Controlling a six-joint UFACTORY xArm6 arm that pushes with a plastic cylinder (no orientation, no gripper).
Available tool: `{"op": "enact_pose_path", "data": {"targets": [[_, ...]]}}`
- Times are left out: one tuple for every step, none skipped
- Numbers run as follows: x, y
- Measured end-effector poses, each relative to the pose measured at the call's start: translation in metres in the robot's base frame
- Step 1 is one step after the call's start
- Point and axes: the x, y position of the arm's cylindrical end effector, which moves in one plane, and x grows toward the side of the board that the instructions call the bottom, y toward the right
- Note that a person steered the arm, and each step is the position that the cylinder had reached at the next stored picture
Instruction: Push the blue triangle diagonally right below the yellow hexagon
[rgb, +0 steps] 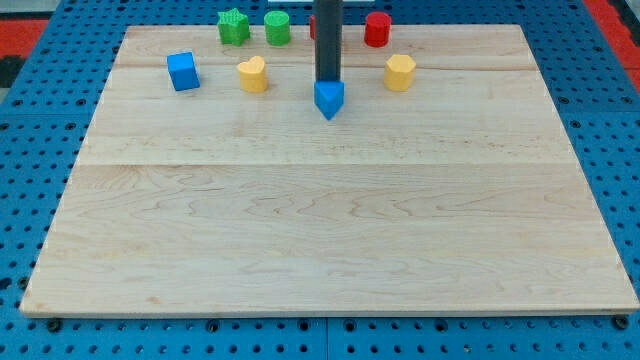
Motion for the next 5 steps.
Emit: {"op": "enact_pose_path", "data": {"targets": [[0.007, -0.006], [0.014, -0.047], [0.051, 0.001], [0.057, 0.077], [0.059, 0.154]]}}
